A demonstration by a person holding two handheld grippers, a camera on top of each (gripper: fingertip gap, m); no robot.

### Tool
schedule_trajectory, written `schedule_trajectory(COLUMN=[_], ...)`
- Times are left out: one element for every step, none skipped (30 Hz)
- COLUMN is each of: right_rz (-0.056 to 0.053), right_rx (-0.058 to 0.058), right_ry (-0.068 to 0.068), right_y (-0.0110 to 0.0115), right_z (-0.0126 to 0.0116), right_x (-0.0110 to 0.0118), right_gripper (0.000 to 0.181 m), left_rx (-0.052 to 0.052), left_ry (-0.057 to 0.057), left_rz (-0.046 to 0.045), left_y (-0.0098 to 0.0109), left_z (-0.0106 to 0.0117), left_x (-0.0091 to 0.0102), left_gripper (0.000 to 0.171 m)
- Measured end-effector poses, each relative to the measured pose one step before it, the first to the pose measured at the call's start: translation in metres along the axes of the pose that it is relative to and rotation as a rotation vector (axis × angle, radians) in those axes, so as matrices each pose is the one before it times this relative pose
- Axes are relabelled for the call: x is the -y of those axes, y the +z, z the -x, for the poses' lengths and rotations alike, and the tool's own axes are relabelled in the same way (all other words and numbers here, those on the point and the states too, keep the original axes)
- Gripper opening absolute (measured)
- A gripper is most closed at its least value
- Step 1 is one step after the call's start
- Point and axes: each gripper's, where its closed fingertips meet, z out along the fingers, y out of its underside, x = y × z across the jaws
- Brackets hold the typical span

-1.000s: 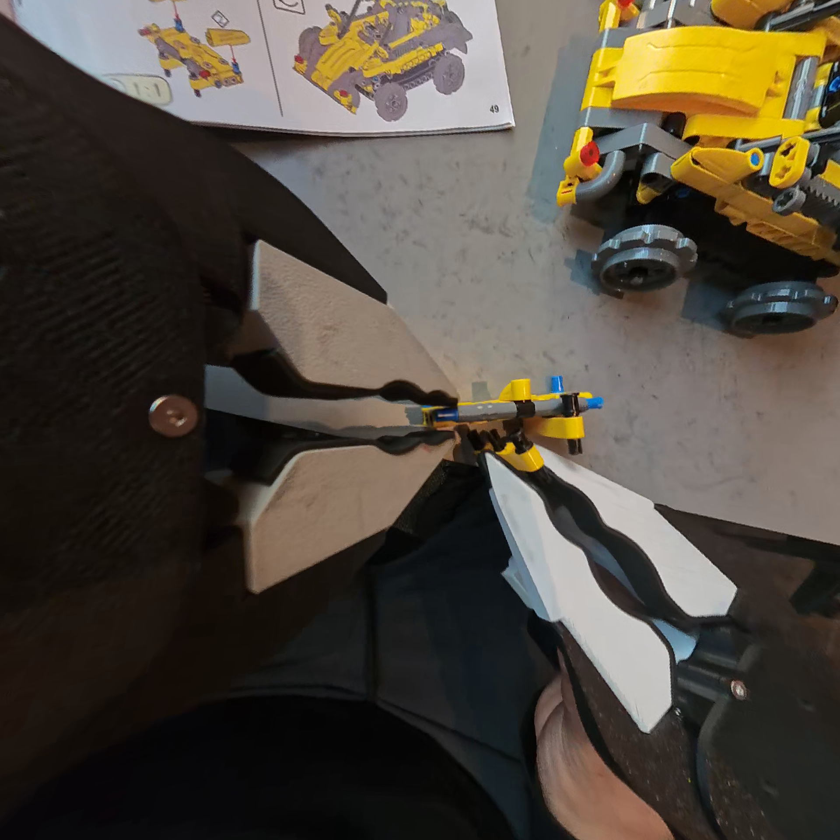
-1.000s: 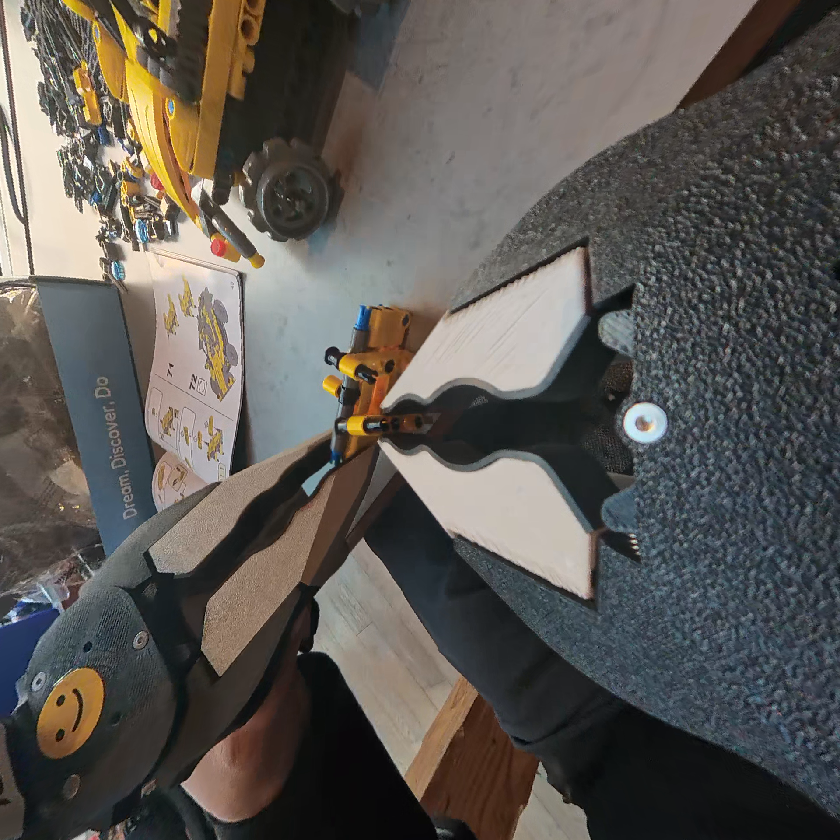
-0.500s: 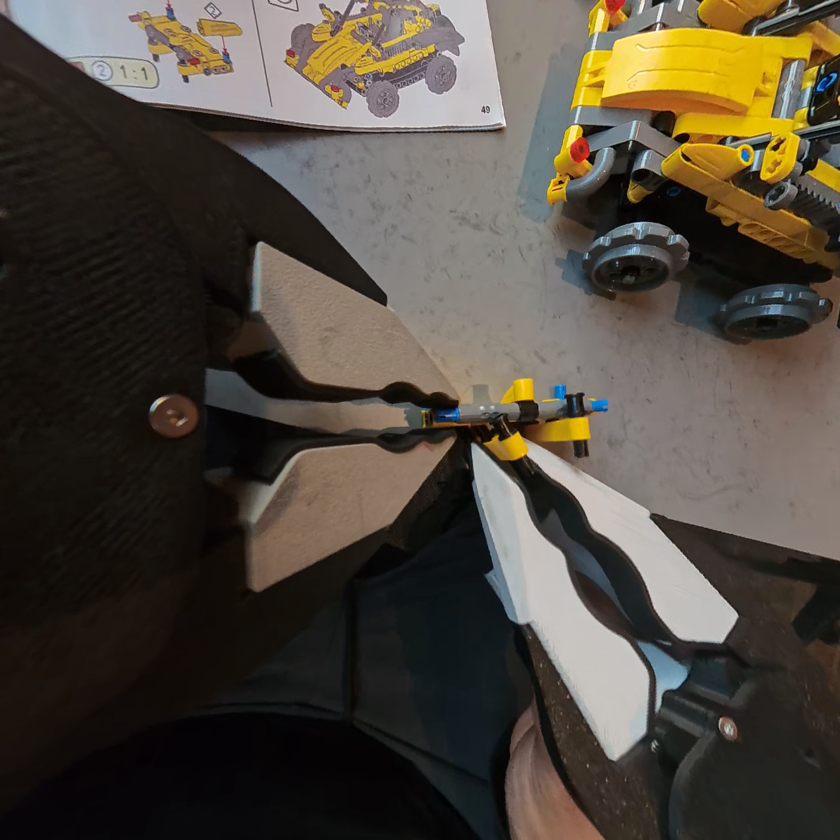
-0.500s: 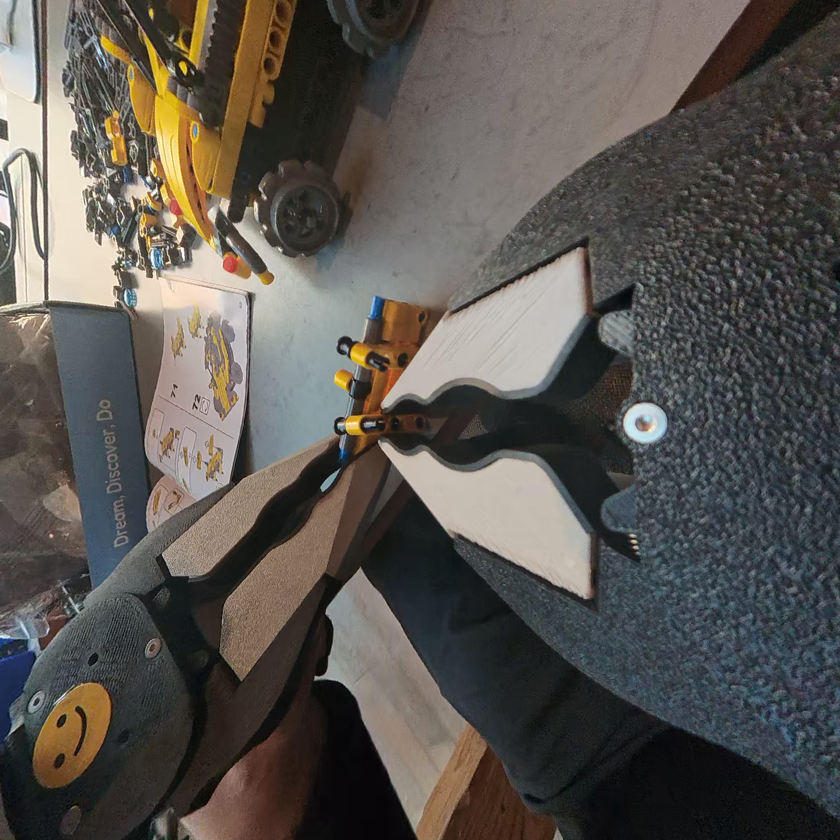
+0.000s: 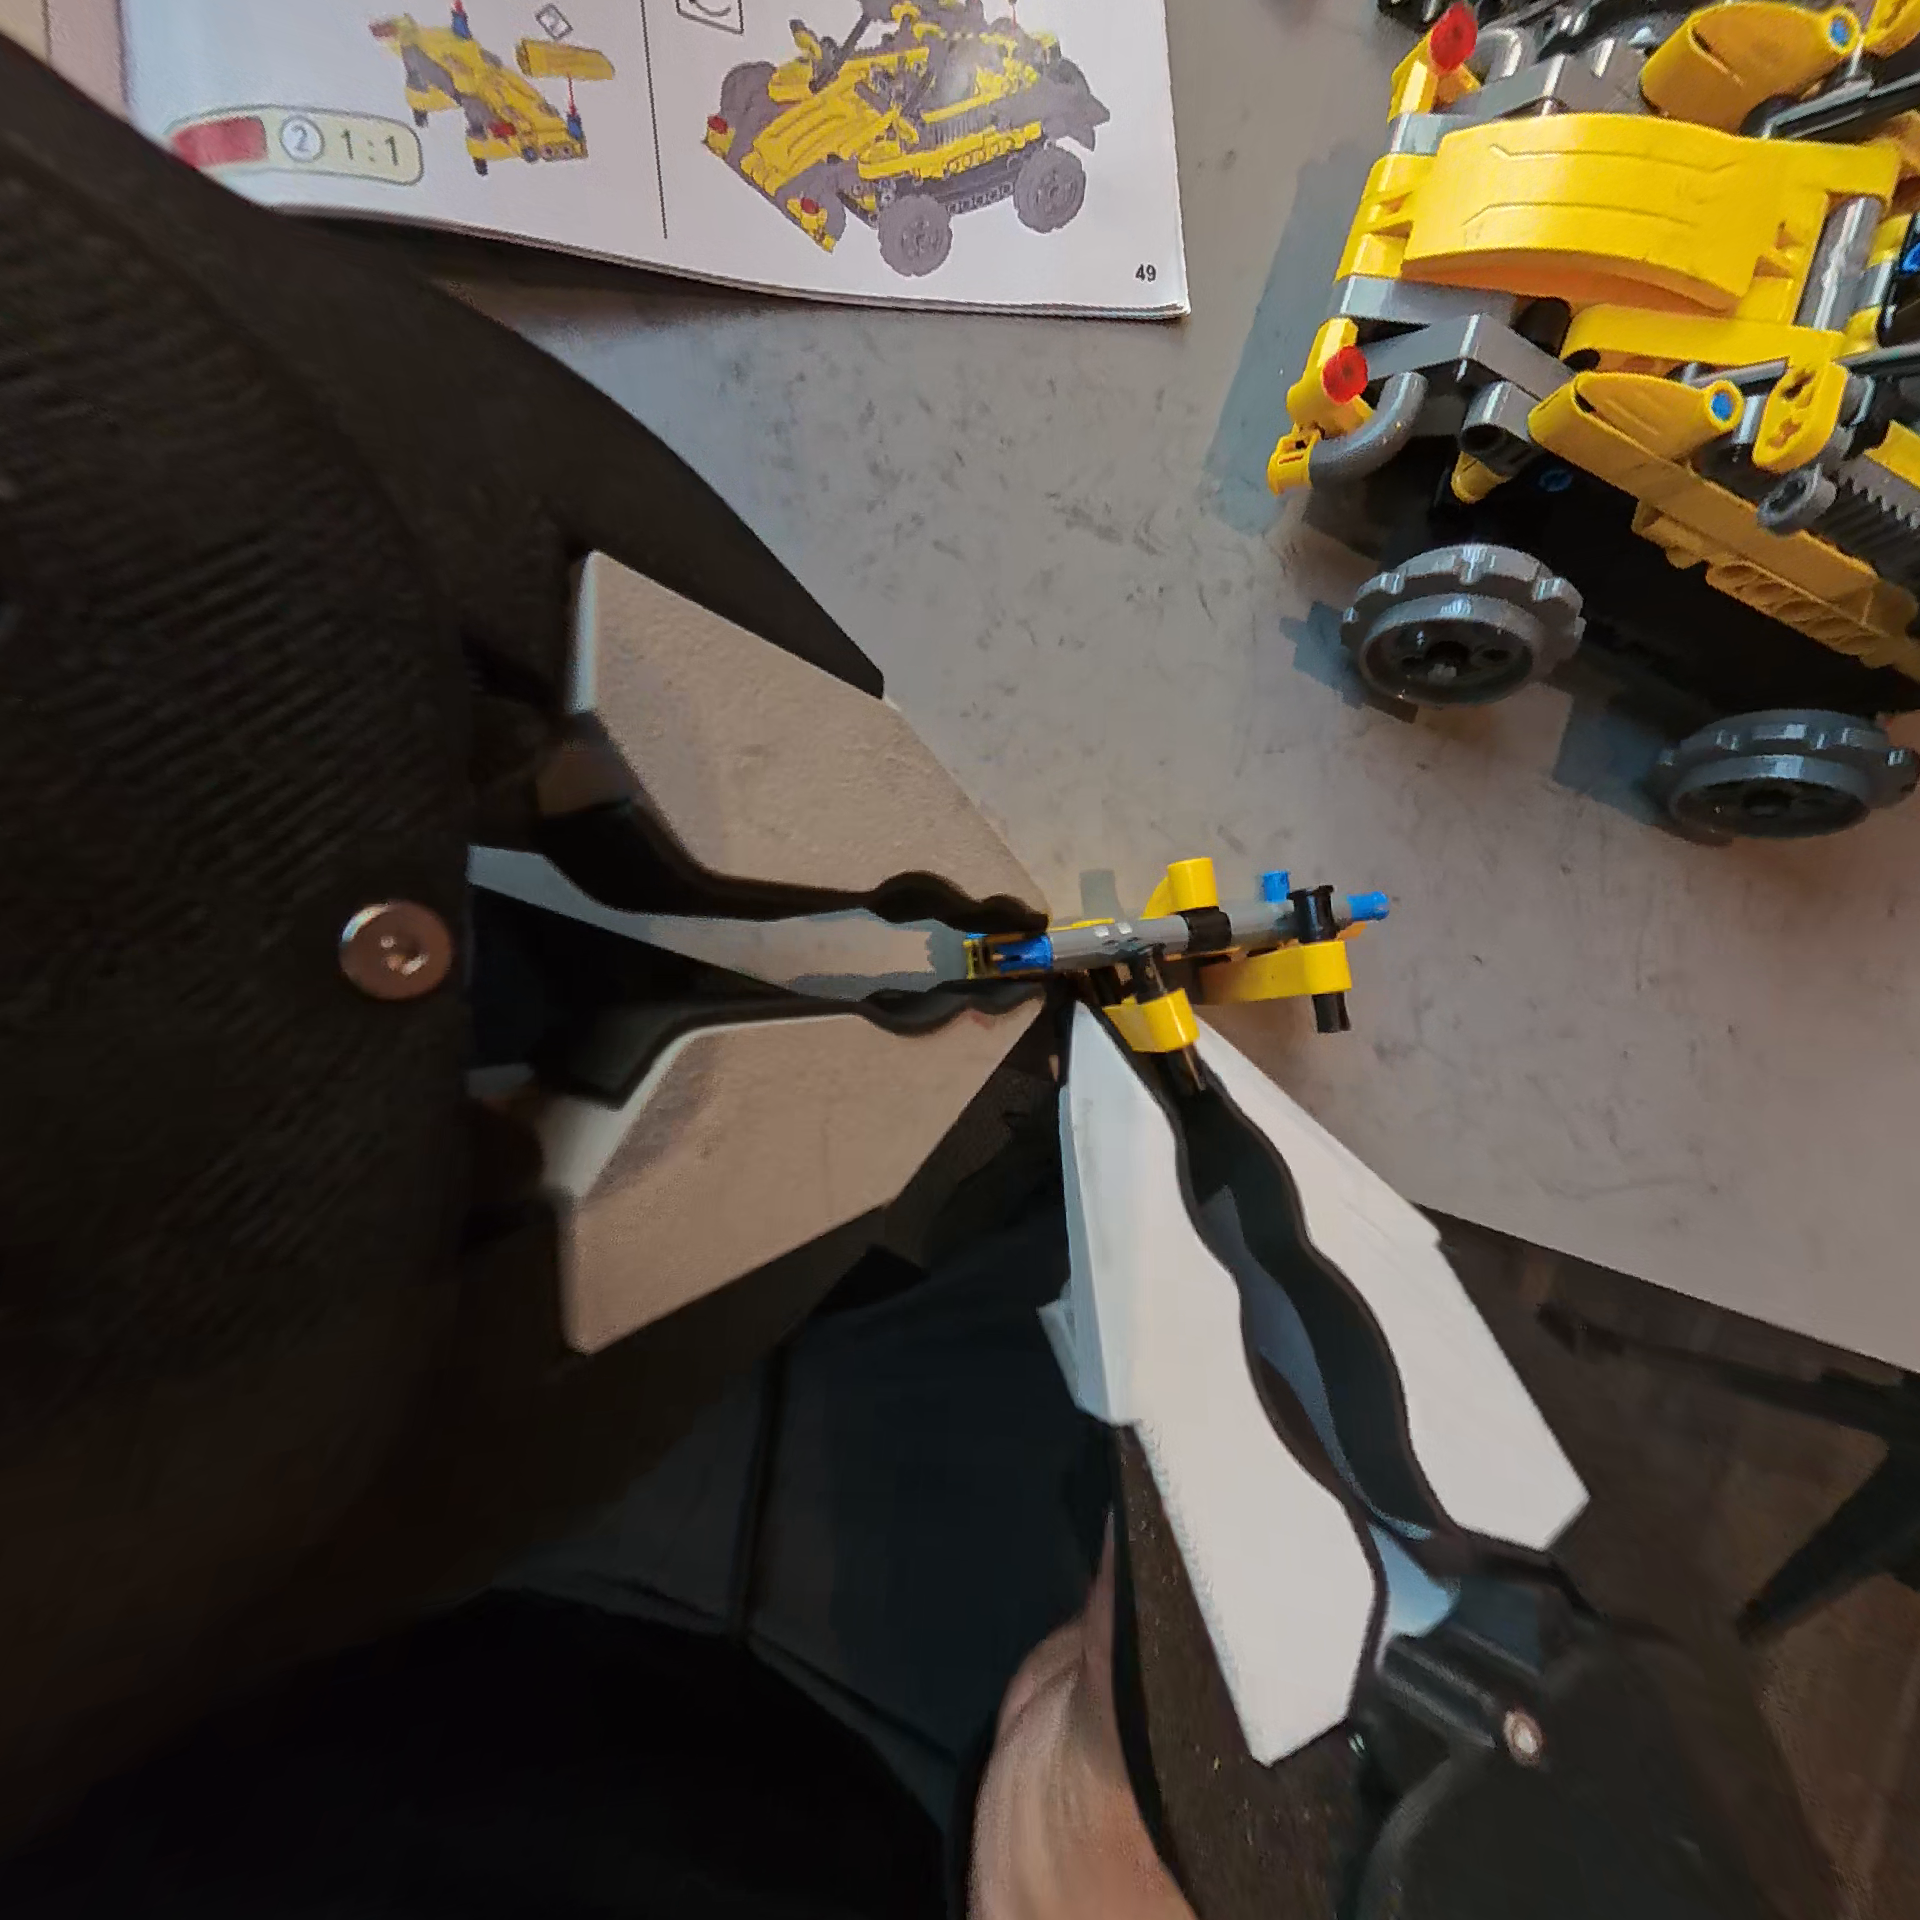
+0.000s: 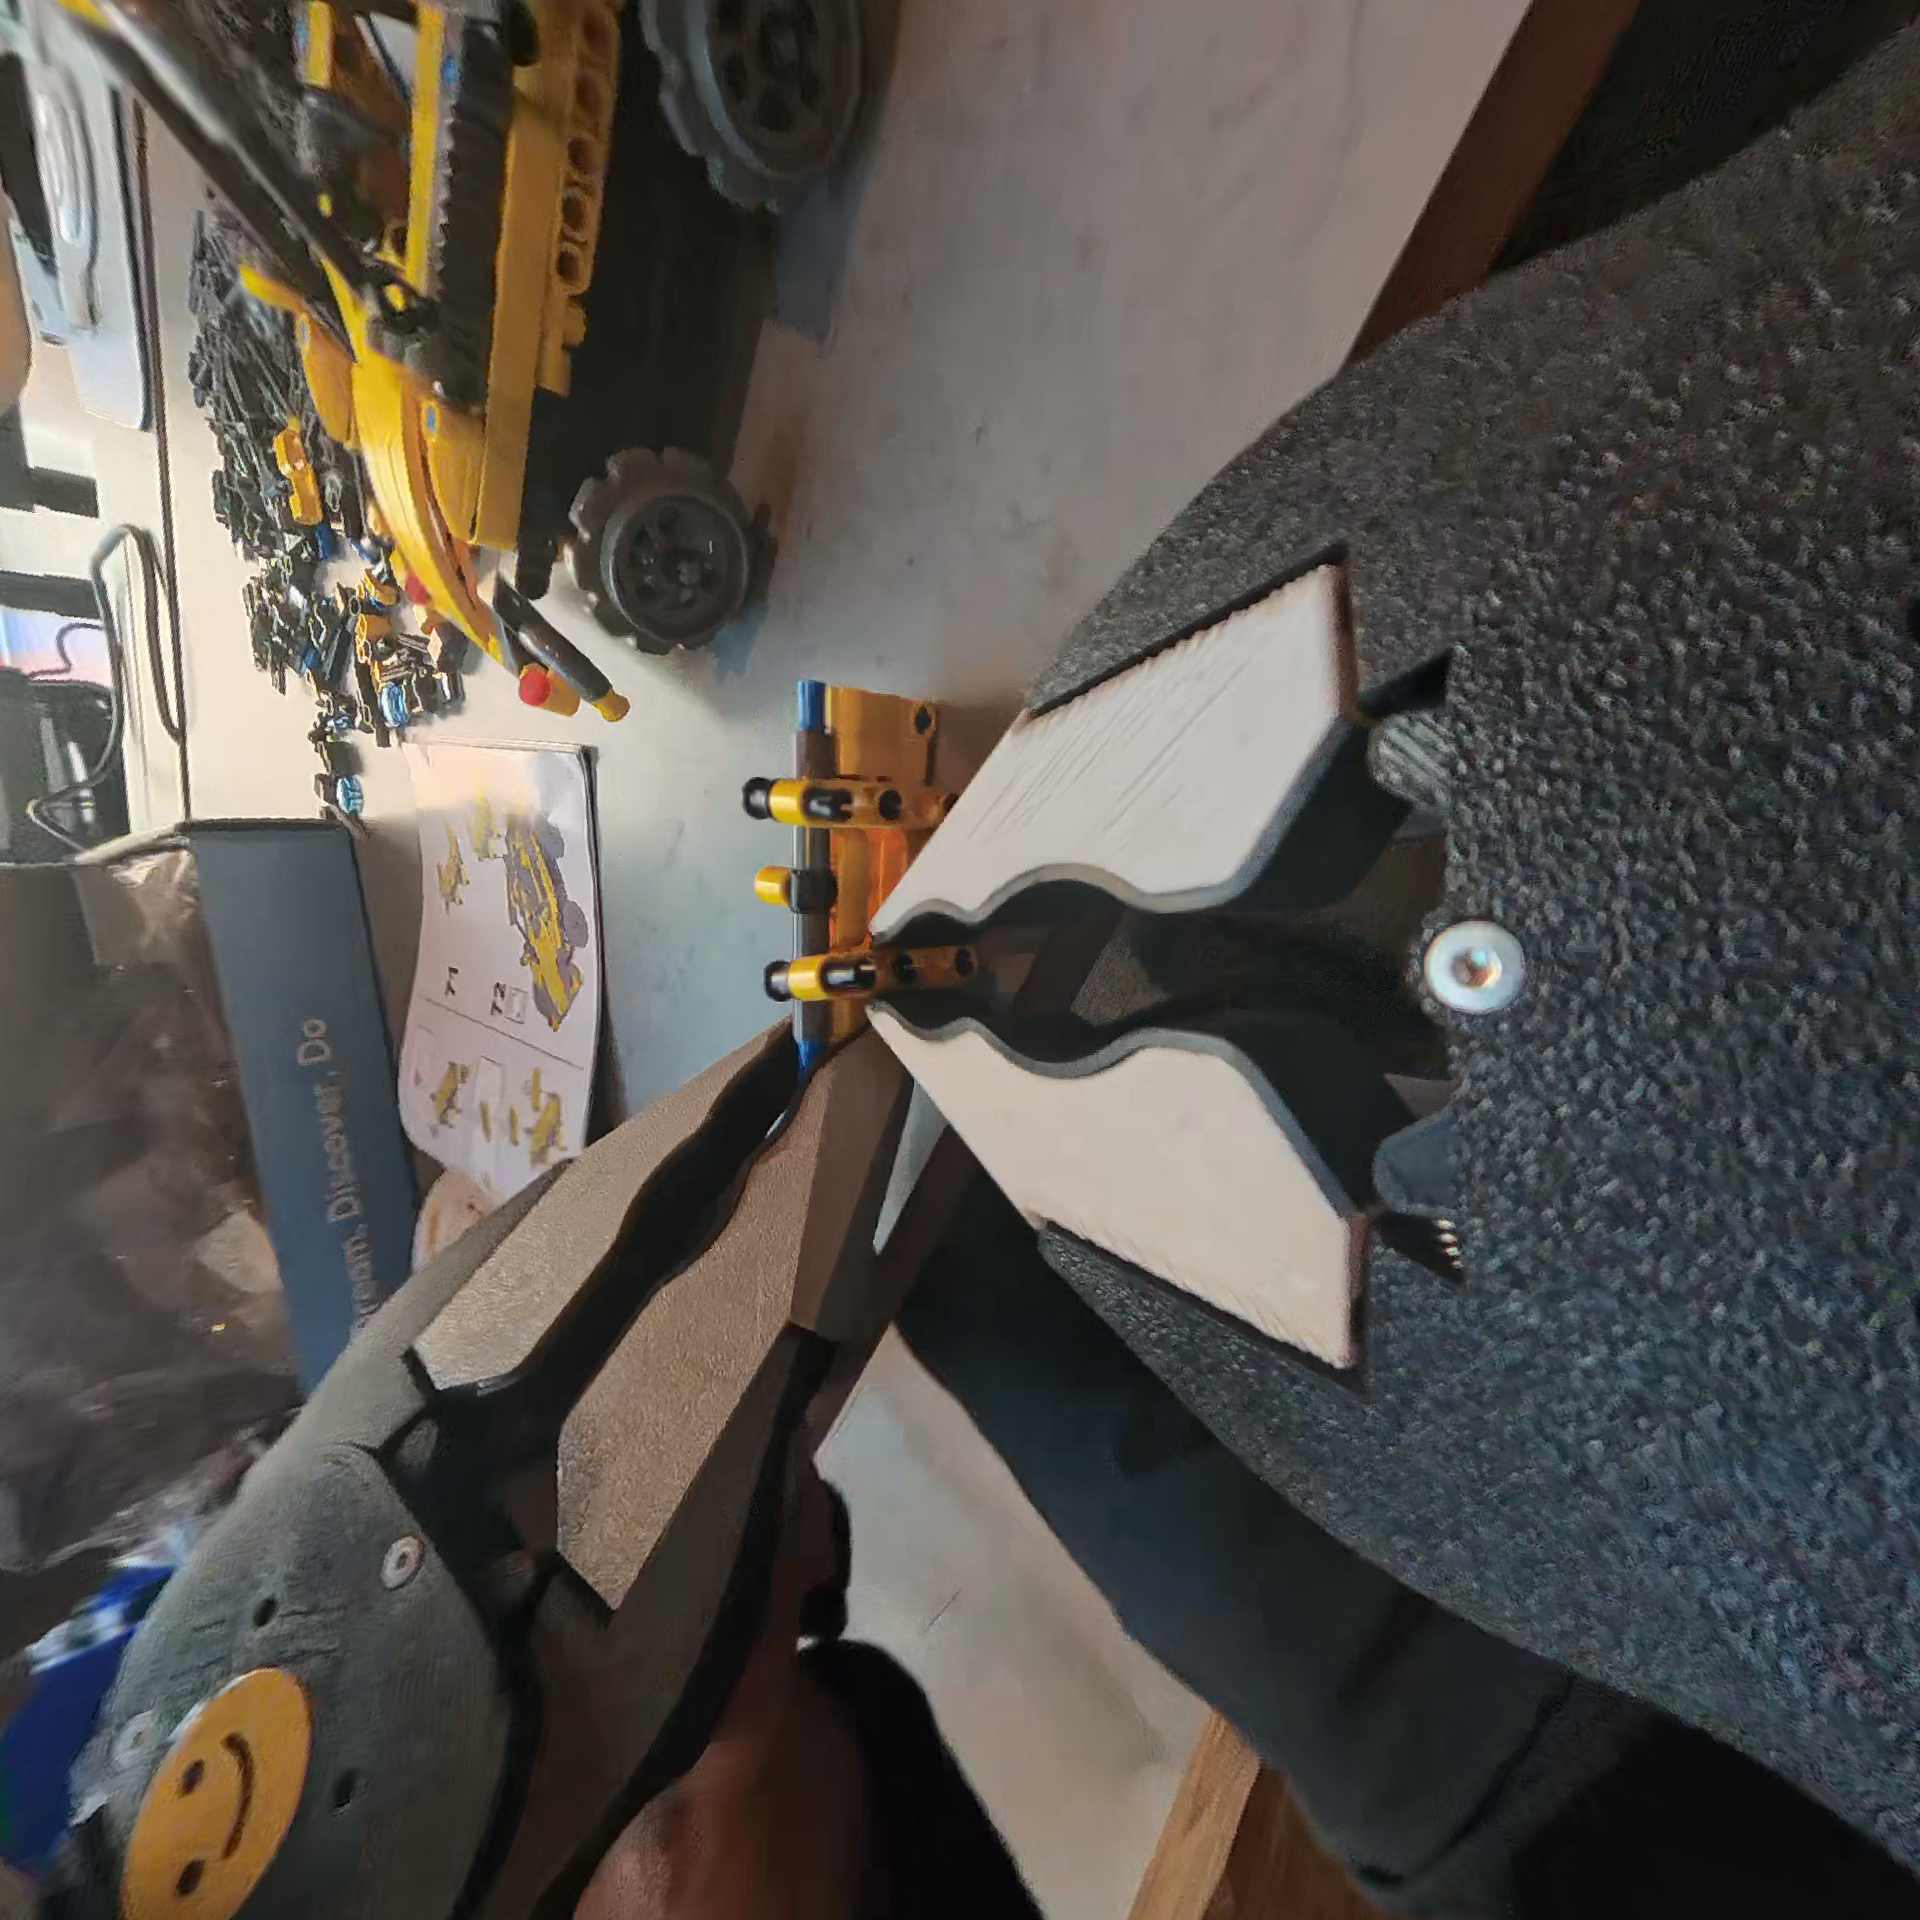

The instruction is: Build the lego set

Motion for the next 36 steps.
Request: schedule_trajectory(right_rz=[-0.0221, -0.0114, -0.0006, -0.0006, -0.0038, -0.0043, -0.0008, 0.009, 0.0192, 0.015, 0.0126, 0.0053, 0.0064, 0.0057, 0.0033, -0.0001, -0.0008, -0.0009, 0.0007, 0.0044, 0.0094, 0.0087, 0.012, 0.0127, 0.0153, 0.0261, 0.0194, 0.0117, 0.0161, 0.0209, 0.0048, -0.0067, 0.0002, 0.0023, 0.0042, 0.0064], right_rx=[0.016, 0.0116, 0.0078, 0.0007, -0.0051, -0.0049, -0.0051, -0.0085, -0.0128, -0.0167, -0.0138, -0.0179, -0.0139, -0.0095, -0.0009, 0.0082, 0.0194, 0.0248, 0.0239, 0.0193, 0.0163, 0.0182, 0.0247, 0.0255, 0.022, -0.004, -0.0125, -0.002, 0.011, -0.0014, -0.0019, 0.0085, 0.0067, -0.0037, -0.0048, 0.0037], right_ry=[0.0478, 0.0337, 0.0172, -0.0028, -0.0117, -0.0129, -0.0214, -0.0289, -0.0307, -0.0375, -0.0374, -0.0352, -0.0362, -0.0274, -0.01, 0.0022, 0.0197, 0.0256, 0.018, 0.0126, 0.009, 0.0037, 0.0006, 0.005, 0.0021, -0.0033, -0.0114, -0.0113, -0.0086, -0.0029, -0.0077, -0.0087, -0.0072, -0.0085, -0.0076, -0.0052], right_y=[-0.00018, 0.00032, 0.00064, 0.00049, 0.00016, 0.00001, 0.00024, 0.00065, 0.0006, 0.00003, 0.0001, -0.00035, 0.0, 0.00025, 0.00058, 0.00075, 0.00069, 0.00076, 0.00061, 0.0002, 0.00038, 0.00051, -0.00003, -0.00107, -0.00156, -0.00158, -0.00201, -0.00202, -0.00099, 0.00019, 0.00065, 0.00009, 0.00062, 0.00069, 0.00111, 0.00113], right_z=[-0.00094, -0.00082, -0.0005, -0.00011, 0.00038, 0.00064, 0.00078, 0.00049, 0.00007, -0.00057, -0.0002, -0.00059, -0.00007, -0.0002, -0.00013, -0.00021, 0.00038, 0.00084, 0.00066, 0.00009, -0.00013, 0.00012, 0.00031, 0.0004, 0.00074, -0.00271, -0.00328, -0.00089, 0.00128, -0.0003, 0.00014, 0.00198, 0.00201, 0.00036, -0.00018, 0.0008], right_x=[0.00162, 0.00145, 0.00067, 0.00033, 0.00024, -0.00013, -0.00044, -0.00061, -0.00068, 0.00009, -0.00026, 0.0004, 0.00004, 0.00007, -0.00014, -0.00005, 0.00004, 0.00021, 0.00007, 0.00019, -0.00007, 0.00029, -0.00018, -0.00058, -0.0015, -0.00362, -0.00352, -0.00302, -0.0039, -0.00454, -0.00196, 0.00057, 0.00048, 0.00056, 0.00021, -0.00008], right_gripper=[0.008, 0.008, 0.008, 0.008, 0.008, 0.008, 0.008, 0.008, 0.008, 0.008, 0.008, 0.008, 0.007, 0.007, 0.007, 0.007, 0.007, 0.007, 0.007, 0.008, 0.008, 0.008, 0.008, 0.009, 0.01, 0.015, 0.017, 0.013, 0.009, 0.008, 0.008, 0.006, 0.006, 0.006, 0.005, 0.004], left_rx=[-0.0093, -0.0008, 0.0066, 0.0074, 0.0007, -0.0073, -0.0119, -0.0124, -0.0124, -0.0128, -0.0134, -0.0092, 0.0006, 0.0057, 0.006, 0.003, -0.0043, -0.0112, -0.0155, -0.0137, -0.0054, -0.001, -0.0039, -0.0044, 0.0089, 0.0223, 0.0218, 0.0114, 0.0016, -0.0057, -0.0127, -0.0134, -0.0056, 0.0027, 0.0058, 0.0034], left_ry=[-0.0246, -0.0167, -0.0027, 0.0019, -0.0052, -0.0117, -0.0117, -0.0076, -0.0072, -0.0096, -0.0069, -0.0008, 0.0043, 0.0055, 0.002, -0.0012, -0.0071, -0.0151, -0.0186, -0.014, -0.0079, -0.0055, -0.0033, -0.0007, 0.0038, 0.0119, 0.0145, 0.0089, 0.0014, -0.0035, -0.0062, -0.0091, -0.0081, -0.0018, 0.003, 0.0051], left_rz=[-0.00745, -0.00284, 0.00185, 0.00236, 0.00331, 0.00436, 0.003, 0.00136, -0.00403, -0.00897, -0.00941, -0.00647, -0.00154, 0.00229, 0.00266, 0.00073, 0.00001, 0.0, -0.00218, -0.00669, -0.00963, -0.00561, 0.00033, 0.00118, -0.00133, -0.00217, -0.00005, 0.00223, 0.00104, -0.00213, -0.00373, -0.00324, -0.00206, -0.00072, 0.00092, 0.00347], left_y=[-0.0003, -0.00012, -0.00011, -0.0002, -0.00043, -0.00042, -0.00024, 0.00023, 0.00076, 0.00088, 0.001, 0.00083, 0.00026, 0.00016, 0.0, -0.00007, -0.00026, -0.00057, -0.0003, -0.00002, 0.00028, 0.00007, 0.00007, 0.00028, 0.00046, 0.00021, -0.00005, -0.00017, -0.00003, 0.00023, 0.0005, 0.00047, 0.00009, -0.00014, -0.00043, -0.00041], left_z=[0.00015, 0.00058, 0.00071, 0.00052, 0.00004, -0.00028, -0.00027, 0.00004, -0.00003, -0.00038, -0.00094, -0.00139, -0.00054, 0.00023, 0.00074, 0.00086, 0.00066, 0.00068, 0.00037, 0.0004, 0.0005, 0.00037, -0.00028, -0.00073, 0.00061, 0.0021, 0.00213, 0.00083, 0.00013, -0.00067, -0.0014, -0.00155, -0.00047, 0.00048, 0.00073, 0.00046], left_x=[0.00158, 0.00103, 0.00034, 0.00019, -0.00022, -0.00048, -0.00084, -0.00106, -0.0007, -0.00006, 0.00019, 0.00028, 0.0002, 0.00013, 0.00007, -0.00003, -0.00026, -0.00025, -0.00017, 0.00025, 0.00043, 0.00029, 0.00005, 0.00004, 0.00044, 0.00032, 0.00025, -0.00003, 0.0, 0.00017, 0.00037, 0.00022, 0.00017, -0.00002, -0.00027, -0.00059], left_gripper=[0.005, 0.005, 0.005, 0.005, 0.005, 0.005, 0.005, 0.005, 0.005, 0.005, 0.005, 0.006, 0.006, 0.006, 0.006, 0.006, 0.006, 0.006, 0.005, 0.005, 0.005, 0.005, 0.005, 0.005, 0.004, 0.004, 0.004, 0.004, 0.004, 0.004, 0.004, 0.004, 0.004, 0.004, 0.004, 0.004])
